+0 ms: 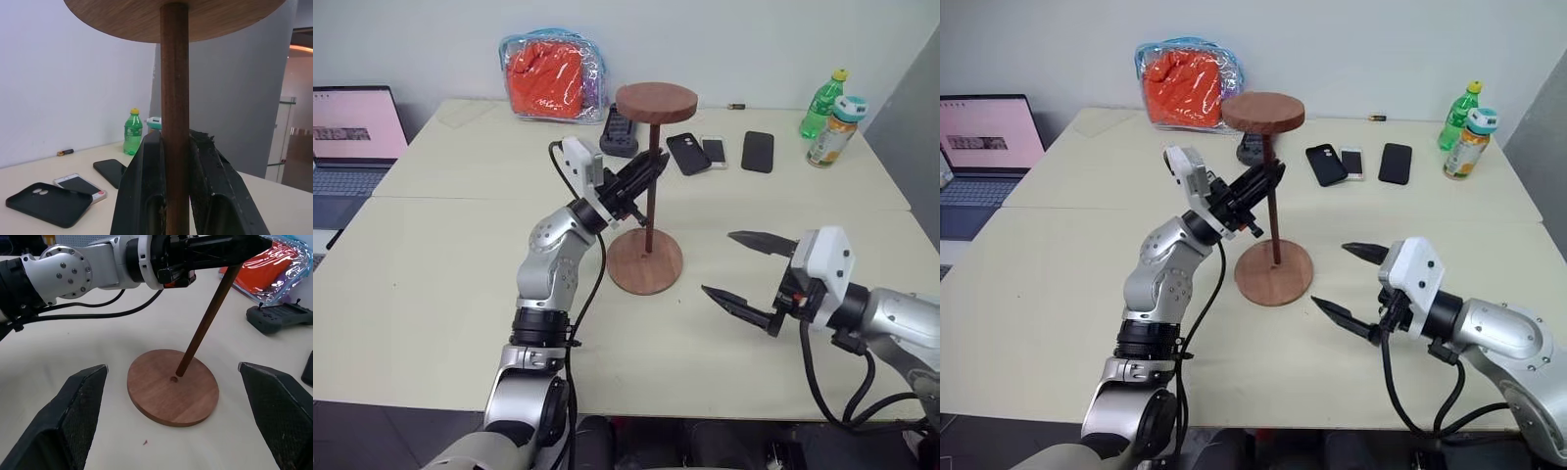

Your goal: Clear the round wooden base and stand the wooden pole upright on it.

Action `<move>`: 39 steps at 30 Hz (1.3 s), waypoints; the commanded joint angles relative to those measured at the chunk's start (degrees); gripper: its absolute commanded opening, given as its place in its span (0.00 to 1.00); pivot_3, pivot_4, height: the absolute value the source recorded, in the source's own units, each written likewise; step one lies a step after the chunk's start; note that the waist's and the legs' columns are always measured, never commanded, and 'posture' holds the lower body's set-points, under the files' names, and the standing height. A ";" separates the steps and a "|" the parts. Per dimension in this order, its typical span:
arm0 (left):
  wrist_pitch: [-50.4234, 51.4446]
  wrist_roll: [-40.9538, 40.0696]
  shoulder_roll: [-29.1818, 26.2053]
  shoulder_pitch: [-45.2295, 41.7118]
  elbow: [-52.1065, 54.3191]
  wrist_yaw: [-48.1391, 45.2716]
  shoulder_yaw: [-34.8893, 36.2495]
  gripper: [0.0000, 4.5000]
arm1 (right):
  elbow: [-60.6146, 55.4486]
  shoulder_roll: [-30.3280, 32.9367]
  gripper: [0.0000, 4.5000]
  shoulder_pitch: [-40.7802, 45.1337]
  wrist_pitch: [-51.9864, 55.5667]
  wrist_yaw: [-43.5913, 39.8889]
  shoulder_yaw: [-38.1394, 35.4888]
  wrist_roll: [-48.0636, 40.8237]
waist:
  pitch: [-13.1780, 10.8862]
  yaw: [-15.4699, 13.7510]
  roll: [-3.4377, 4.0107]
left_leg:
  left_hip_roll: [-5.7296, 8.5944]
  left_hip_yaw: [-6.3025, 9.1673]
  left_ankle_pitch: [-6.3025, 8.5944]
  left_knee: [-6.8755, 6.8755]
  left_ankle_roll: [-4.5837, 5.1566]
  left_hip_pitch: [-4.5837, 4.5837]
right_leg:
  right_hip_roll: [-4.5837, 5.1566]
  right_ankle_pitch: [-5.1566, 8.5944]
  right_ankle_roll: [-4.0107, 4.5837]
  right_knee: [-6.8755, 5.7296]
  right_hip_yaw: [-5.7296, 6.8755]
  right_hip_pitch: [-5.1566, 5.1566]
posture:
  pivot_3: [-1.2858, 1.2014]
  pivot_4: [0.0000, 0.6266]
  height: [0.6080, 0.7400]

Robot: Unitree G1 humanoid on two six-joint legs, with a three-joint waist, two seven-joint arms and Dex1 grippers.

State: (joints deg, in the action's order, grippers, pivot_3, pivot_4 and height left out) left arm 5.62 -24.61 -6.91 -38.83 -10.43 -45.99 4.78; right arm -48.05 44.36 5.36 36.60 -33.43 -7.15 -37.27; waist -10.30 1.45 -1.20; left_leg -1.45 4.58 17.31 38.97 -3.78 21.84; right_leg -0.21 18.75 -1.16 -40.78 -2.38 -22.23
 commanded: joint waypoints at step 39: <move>-7.05 1.31 0.16 2.57 -0.55 0.13 -2.82 0.06 | -1.88 3.98 1.00 3.18 16.39 4.88 0.32 -3.53 | 0.00 -0.01 0.00 | 0.03 0.00 0.10 0.00 0.18 -0.01 | -0.05 0.00 0.00 0.02 0.00 0.02 | 0.52 0.24 1.00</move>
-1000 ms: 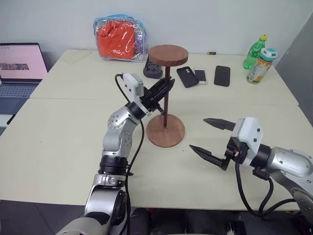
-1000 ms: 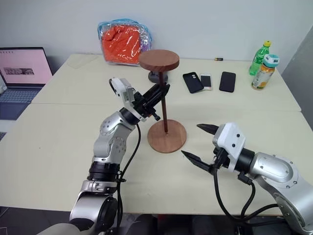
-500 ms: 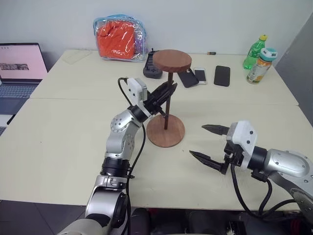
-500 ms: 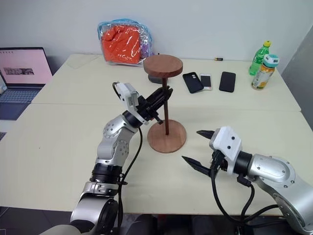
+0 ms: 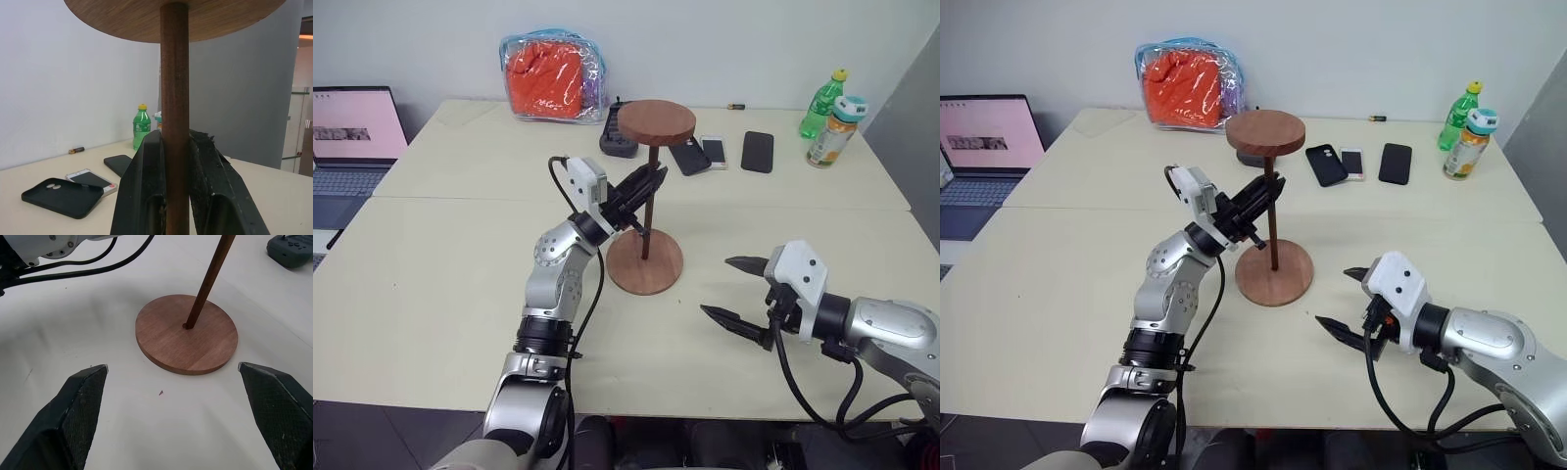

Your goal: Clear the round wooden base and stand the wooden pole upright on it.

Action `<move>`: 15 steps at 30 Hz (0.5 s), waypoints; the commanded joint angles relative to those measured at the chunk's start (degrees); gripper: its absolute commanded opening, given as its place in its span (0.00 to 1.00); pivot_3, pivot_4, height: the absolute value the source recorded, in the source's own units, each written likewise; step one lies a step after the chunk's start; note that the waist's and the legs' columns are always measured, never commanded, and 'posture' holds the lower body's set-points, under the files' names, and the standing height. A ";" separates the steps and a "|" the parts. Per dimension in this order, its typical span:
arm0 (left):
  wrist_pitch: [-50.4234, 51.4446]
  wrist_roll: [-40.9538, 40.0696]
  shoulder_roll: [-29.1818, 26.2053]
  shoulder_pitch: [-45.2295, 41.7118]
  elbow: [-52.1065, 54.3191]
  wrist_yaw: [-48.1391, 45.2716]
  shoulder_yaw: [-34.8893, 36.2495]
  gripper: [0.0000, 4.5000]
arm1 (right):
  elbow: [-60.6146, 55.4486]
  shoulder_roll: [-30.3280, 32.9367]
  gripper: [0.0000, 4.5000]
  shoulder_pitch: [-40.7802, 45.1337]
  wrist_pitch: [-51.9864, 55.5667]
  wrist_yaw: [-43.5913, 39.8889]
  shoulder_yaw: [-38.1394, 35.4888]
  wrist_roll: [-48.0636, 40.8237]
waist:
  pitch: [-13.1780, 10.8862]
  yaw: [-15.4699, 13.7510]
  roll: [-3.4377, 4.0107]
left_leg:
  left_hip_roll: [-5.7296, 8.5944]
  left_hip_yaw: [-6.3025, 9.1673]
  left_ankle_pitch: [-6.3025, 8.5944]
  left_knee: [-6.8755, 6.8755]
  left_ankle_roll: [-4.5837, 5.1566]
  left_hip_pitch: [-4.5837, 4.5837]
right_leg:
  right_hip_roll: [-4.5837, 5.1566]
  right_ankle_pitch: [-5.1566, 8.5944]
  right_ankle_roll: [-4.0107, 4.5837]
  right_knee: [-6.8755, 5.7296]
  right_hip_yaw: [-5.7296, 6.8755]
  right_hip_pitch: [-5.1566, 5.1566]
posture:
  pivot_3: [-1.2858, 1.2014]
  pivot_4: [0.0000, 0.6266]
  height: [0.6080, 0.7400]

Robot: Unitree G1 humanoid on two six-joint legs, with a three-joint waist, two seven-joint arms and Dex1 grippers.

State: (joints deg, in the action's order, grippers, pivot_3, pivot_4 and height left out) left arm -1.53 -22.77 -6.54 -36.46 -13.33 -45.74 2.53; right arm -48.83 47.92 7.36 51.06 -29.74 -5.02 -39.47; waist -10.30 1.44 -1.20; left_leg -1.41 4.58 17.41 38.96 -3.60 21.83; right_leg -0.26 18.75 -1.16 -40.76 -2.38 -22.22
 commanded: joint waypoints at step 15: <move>0.40 -0.33 -0.49 1.39 3.90 -1.14 -1.50 0.06 | -1.19 1.60 1.00 -0.49 2.90 0.37 -2.41 -2.10 | 0.00 -0.01 0.00 | 0.00 0.00 0.00 0.00 0.01 0.01 | 0.00 0.00 0.00 0.02 0.00 0.00 | 0.52 0.24 1.00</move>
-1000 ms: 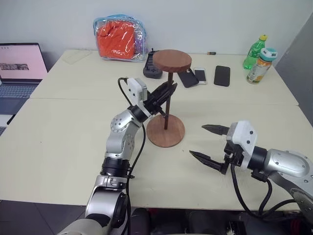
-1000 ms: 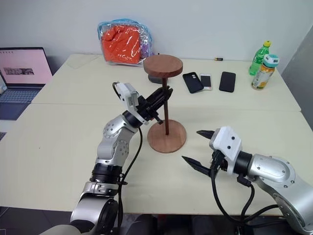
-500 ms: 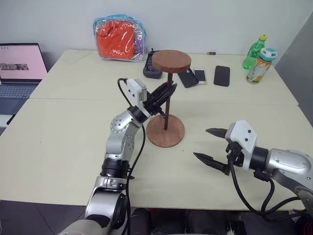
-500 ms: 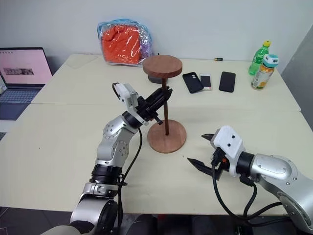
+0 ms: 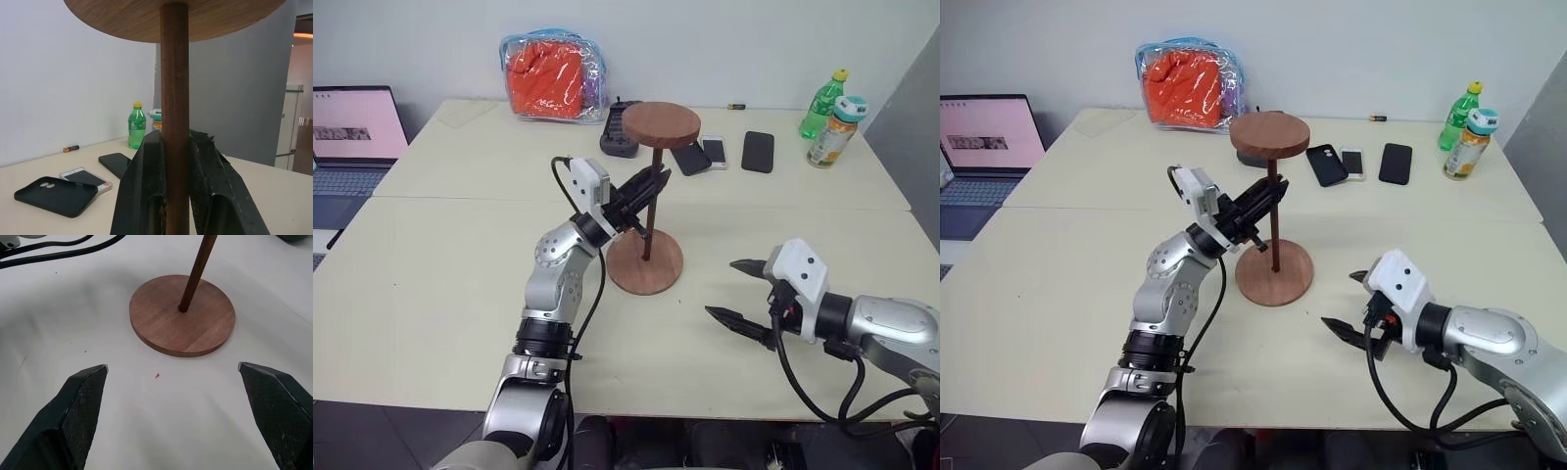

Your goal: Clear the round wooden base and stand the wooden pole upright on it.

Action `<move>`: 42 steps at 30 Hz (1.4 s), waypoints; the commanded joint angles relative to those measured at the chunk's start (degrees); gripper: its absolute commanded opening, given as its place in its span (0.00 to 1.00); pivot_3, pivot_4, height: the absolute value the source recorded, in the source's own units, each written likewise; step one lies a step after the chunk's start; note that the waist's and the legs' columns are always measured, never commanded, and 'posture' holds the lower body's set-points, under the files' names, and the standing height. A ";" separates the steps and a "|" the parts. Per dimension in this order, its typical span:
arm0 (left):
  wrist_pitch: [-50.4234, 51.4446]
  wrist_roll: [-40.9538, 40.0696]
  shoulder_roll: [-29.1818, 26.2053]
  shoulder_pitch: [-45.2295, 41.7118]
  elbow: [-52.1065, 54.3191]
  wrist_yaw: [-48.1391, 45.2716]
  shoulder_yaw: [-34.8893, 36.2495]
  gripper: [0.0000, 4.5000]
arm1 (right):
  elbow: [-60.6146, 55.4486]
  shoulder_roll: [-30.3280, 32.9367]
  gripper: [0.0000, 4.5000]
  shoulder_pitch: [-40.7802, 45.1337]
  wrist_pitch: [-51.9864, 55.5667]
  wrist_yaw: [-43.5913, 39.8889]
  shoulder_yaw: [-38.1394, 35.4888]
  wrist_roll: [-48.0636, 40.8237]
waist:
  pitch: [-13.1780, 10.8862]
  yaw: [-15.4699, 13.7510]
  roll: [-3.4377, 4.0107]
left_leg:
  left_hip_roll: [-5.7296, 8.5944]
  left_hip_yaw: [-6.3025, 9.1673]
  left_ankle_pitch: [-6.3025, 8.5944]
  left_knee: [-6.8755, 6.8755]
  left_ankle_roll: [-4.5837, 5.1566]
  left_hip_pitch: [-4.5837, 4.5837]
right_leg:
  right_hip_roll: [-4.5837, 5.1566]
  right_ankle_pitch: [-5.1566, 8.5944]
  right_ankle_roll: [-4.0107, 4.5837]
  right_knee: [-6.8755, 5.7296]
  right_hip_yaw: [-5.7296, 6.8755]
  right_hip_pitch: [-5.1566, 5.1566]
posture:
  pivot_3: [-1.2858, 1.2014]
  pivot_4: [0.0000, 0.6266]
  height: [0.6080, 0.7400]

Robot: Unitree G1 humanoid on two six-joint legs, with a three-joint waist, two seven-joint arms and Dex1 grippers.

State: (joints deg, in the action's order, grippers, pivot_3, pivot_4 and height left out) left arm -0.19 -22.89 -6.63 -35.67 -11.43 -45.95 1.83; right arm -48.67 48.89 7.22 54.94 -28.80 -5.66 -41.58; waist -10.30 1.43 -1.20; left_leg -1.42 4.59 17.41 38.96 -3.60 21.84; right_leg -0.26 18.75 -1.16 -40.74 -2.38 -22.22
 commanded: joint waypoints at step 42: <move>-3.23 7.13 -3.21 6.59 -2.84 5.57 -4.66 0.06 | -2.15 2.38 1.00 0.58 -0.31 -0.99 -1.82 -2.40 | 0.28 0.04 0.02 | 0.04 0.01 0.02 -0.21 0.03 -0.80 | -0.12 0.00 0.00 0.27 0.00 0.82 | 0.52 0.24 1.00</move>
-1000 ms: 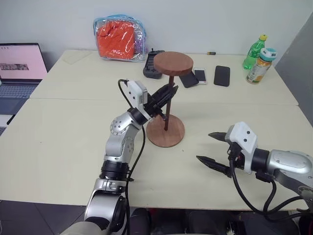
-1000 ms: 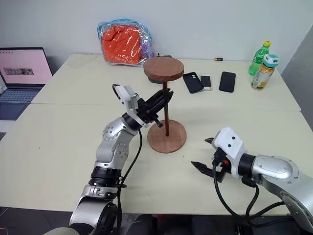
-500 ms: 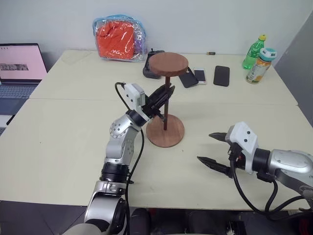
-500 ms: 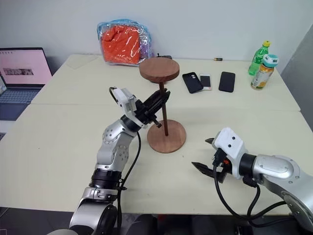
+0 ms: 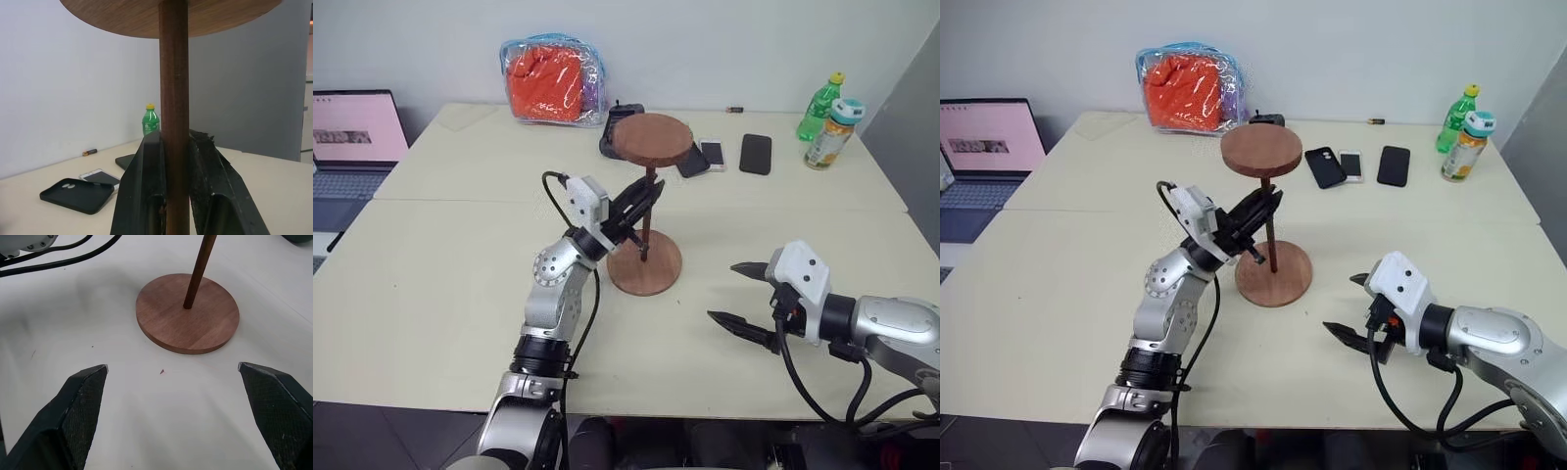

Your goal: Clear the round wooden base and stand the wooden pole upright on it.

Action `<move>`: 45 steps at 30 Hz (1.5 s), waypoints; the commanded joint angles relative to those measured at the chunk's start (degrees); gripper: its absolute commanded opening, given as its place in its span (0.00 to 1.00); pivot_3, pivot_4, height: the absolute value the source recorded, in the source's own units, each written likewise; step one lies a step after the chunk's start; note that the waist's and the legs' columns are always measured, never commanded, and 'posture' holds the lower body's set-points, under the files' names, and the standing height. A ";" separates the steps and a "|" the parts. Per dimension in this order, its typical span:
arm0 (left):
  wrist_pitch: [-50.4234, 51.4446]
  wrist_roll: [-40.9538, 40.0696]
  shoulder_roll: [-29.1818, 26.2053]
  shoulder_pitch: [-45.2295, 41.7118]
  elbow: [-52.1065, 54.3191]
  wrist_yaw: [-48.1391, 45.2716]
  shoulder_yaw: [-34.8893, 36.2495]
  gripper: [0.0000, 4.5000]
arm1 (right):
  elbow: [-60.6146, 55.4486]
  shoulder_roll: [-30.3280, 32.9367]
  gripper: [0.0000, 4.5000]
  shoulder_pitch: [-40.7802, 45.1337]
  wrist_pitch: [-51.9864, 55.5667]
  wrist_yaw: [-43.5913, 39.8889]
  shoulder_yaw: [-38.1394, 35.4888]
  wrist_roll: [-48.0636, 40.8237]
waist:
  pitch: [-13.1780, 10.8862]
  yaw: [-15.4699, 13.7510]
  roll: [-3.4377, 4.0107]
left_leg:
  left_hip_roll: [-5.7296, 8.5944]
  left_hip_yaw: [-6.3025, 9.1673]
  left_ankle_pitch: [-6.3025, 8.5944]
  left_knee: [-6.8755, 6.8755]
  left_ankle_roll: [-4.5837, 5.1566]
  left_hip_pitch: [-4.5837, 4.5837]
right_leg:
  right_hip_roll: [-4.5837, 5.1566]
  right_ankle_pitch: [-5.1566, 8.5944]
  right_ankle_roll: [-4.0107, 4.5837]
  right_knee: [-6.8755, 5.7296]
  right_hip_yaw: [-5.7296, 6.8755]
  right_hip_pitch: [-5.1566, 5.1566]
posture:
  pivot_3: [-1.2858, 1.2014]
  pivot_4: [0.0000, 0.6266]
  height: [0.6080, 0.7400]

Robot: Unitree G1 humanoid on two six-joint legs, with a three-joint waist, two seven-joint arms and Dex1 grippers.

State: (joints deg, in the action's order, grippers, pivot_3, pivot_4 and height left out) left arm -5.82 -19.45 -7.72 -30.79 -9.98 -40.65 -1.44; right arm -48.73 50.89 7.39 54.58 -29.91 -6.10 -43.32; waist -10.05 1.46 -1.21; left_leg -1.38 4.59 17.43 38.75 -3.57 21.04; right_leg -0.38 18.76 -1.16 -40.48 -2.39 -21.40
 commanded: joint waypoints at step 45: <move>5.37 2.35 -4.92 5.11 2.07 3.37 -0.32 0.64 | -1.33 -0.10 1.00 0.91 -1.66 -0.71 0.32 0.18 | 0.70 -0.44 0.14 | -0.14 0.01 0.00 -0.75 -0.01 0.08 | 0.00 -0.01 0.01 0.93 0.05 0.00 | 0.52 0.24 1.00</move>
State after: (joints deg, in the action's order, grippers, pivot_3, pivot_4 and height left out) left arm -0.15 -16.81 -12.57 -25.24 -10.97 -36.97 -1.90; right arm -49.01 50.82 7.81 54.18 -30.10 -5.44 -43.29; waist -9.35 1.03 -1.07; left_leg -1.52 4.61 17.43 38.00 -3.58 21.13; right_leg -0.35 18.75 -1.15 -39.53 -2.34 -21.40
